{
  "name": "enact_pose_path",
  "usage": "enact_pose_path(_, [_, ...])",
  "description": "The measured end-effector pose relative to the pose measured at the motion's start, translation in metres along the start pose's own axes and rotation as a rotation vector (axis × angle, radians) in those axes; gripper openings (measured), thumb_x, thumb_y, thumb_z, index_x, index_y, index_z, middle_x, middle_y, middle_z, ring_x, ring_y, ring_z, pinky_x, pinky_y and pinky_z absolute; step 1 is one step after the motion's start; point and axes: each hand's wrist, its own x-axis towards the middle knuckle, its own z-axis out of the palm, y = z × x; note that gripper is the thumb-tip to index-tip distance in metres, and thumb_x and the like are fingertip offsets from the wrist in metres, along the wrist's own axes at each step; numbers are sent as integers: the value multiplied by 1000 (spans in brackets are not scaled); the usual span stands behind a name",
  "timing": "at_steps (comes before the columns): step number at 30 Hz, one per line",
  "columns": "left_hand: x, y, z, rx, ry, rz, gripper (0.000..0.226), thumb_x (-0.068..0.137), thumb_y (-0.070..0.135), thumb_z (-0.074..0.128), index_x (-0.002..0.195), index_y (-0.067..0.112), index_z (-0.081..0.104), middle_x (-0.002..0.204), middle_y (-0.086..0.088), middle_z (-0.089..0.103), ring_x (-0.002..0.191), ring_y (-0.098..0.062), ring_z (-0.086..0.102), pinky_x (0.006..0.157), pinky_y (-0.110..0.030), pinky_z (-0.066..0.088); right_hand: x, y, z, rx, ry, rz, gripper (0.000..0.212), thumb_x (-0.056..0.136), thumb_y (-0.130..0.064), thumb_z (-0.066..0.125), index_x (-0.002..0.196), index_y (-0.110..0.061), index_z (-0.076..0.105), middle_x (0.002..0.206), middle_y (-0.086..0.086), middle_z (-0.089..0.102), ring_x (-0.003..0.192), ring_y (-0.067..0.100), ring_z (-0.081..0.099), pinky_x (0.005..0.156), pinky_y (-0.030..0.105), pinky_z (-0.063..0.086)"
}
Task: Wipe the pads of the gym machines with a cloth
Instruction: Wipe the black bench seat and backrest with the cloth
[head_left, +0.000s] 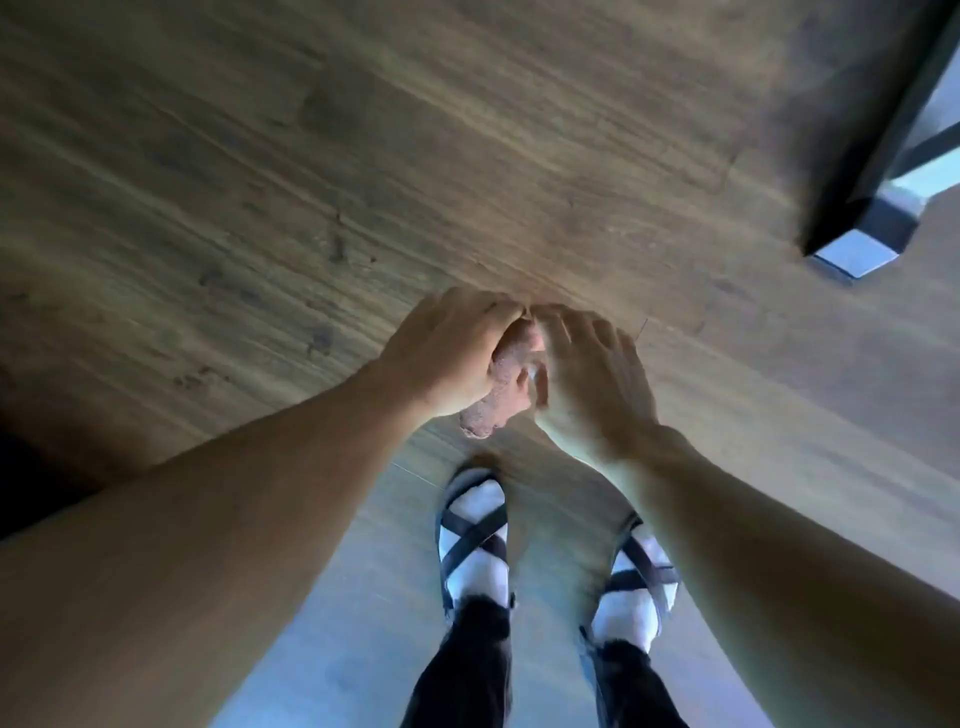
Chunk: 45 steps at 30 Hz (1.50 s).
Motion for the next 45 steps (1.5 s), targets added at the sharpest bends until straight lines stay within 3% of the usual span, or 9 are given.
enact_pose_path(4, [-7, 3, -3, 73, 97, 38, 31, 82, 9, 56, 112, 15, 59, 110, -5, 64, 105, -31, 58, 88, -42, 42, -2, -7, -8, 36, 83, -3, 35, 89, -18, 59, 123, -11, 57, 119, 10, 63, 111, 37, 57, 93, 44, 44])
enact_pose_path(9, [-20, 17, -42, 97, 37, 8, 31, 80, 12, 63, 110, 17, 55, 99, -5, 69, 92, -30, 65, 70, -33, 39, -20, -13, -36, 216, 30, -27, 30, 87, -12, 57, 117, -17, 52, 104, 6, 67, 93, 35, 63, 68, 33, 38])
enact_pose_path(15, [-48, 53, -123, 8, -139, -76, 6, 86, 23, 64, 87, 19, 59, 80, 1, 61, 71, -24, 59, 57, -28, 40, -62, -12, -100, 411, -9, 12, 27, 88, -7, 55, 113, -15, 59, 104, 5, 67, 89, 26, 63, 74, 39, 53])
enact_pose_path(18, [-56, 85, -174, -52, -188, -123, 32, 82, 23, 67, 60, 21, 44, 56, 8, 47, 51, -16, 48, 46, -26, 28, -89, -1, -158, 473, -9, 19, 11, 90, -9, 57, 96, -19, 59, 94, -1, 63, 81, 16, 58, 65, 22, 47])
enact_pose_path(28, [41, 279, -342, -414, 263, 10, 24, 84, 10, 70, 70, 24, 56, 49, 11, 49, 49, -2, 48, 48, -14, 30, -150, 132, -407, 689, 468, 258, 16, 88, -5, 61, 92, -19, 69, 61, -17, 56, 67, 9, 53, 58, 6, 36])
enact_pose_path(33, [120, 387, -377, -602, 317, 166, 6, 78, 23, 70, 80, 19, 66, 66, 8, 63, 63, -11, 58, 58, -26, 43, -170, 224, -482, 812, 653, 405, 10, 81, -15, 67, 85, -24, 66, 65, -13, 64, 66, 12, 59, 52, 13, 38])
enact_pose_path(36, [165, 428, -386, -688, 231, 170, 10, 84, 14, 74, 87, 21, 68, 74, 9, 66, 68, -8, 59, 59, -15, 41, -173, 267, -501, 869, 740, 448, 25, 83, -7, 65, 82, -32, 59, 69, -10, 67, 73, 13, 64, 54, 17, 46])
enact_pose_path(41, [247, 471, -403, -1014, 173, 106, 25, 84, 11, 77, 103, 22, 65, 103, 0, 70, 95, -12, 66, 87, -22, 53, -143, 335, -533, 878, 886, 540, 29, 91, -11, 63, 100, -36, 53, 89, -11, 67, 87, 29, 66, 76, 48, 58])
enact_pose_path(45, [317, 485, -390, -733, 233, 31, 55, 91, 27, 69, 139, 23, 42, 132, -1, 60, 117, -21, 60, 98, -32, 48, -105, 375, -555, 725, 755, 674, 58, 90, -15, 57, 136, -39, 30, 128, 9, 58, 107, 36, 57, 95, 52, 50])
